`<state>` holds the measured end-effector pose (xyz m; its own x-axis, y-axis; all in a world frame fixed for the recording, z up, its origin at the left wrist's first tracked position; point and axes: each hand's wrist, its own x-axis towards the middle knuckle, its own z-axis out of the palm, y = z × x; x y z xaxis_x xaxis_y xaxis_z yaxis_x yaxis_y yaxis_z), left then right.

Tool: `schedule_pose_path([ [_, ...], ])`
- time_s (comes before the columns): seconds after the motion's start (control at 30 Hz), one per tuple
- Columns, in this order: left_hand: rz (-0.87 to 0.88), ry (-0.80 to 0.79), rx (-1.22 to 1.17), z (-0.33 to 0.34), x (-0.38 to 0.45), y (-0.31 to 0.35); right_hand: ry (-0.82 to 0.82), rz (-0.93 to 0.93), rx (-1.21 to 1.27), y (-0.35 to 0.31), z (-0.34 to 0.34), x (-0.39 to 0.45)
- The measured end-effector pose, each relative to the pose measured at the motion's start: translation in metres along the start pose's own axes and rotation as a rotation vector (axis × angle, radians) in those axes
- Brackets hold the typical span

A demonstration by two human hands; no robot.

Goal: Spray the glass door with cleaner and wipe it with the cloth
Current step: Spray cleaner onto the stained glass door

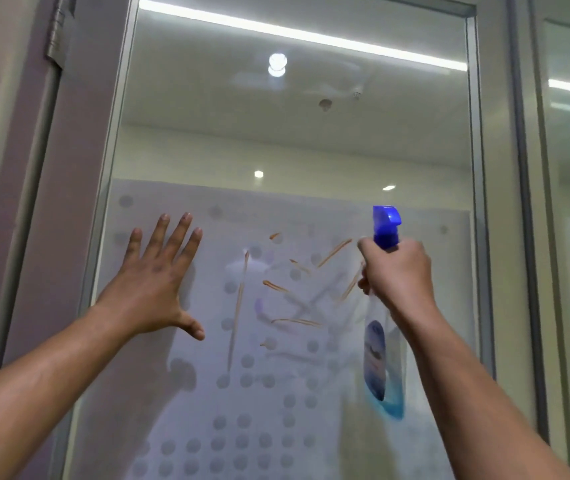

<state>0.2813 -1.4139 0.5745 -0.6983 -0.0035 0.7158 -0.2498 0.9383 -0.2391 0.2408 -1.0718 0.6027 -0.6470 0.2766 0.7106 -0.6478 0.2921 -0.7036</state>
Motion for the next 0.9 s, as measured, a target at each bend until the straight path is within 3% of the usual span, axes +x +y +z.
schedule_pose_path([
  [0.1,0.004,0.006,-0.007,0.001,0.001,-0.001,0.068,0.067,-0.011,0.014,-0.024,0.011],
  [0.2,0.008,0.013,-0.021,0.003,0.001,-0.002,0.032,0.083,-0.005,0.014,-0.018,0.008],
  [0.3,0.007,0.014,-0.023,0.002,-0.001,-0.002,-0.063,-0.016,-0.023,-0.002,0.013,-0.015],
  [0.43,0.010,0.018,-0.022,0.001,-0.001,-0.003,-0.313,-0.163,-0.169,-0.025,0.066,-0.061],
  [0.57,0.004,0.029,-0.004,0.001,-0.001,-0.003,-0.361,-0.291,-0.255,-0.031,0.089,-0.096],
  [0.73,0.007,0.024,-0.002,0.001,-0.001,-0.003,-0.238,-0.258,-0.287,-0.006,0.076,-0.079],
  [0.9,0.009,0.033,-0.013,0.002,-0.001,-0.003,0.143,-0.077,-0.042,0.036,0.017,-0.036],
])
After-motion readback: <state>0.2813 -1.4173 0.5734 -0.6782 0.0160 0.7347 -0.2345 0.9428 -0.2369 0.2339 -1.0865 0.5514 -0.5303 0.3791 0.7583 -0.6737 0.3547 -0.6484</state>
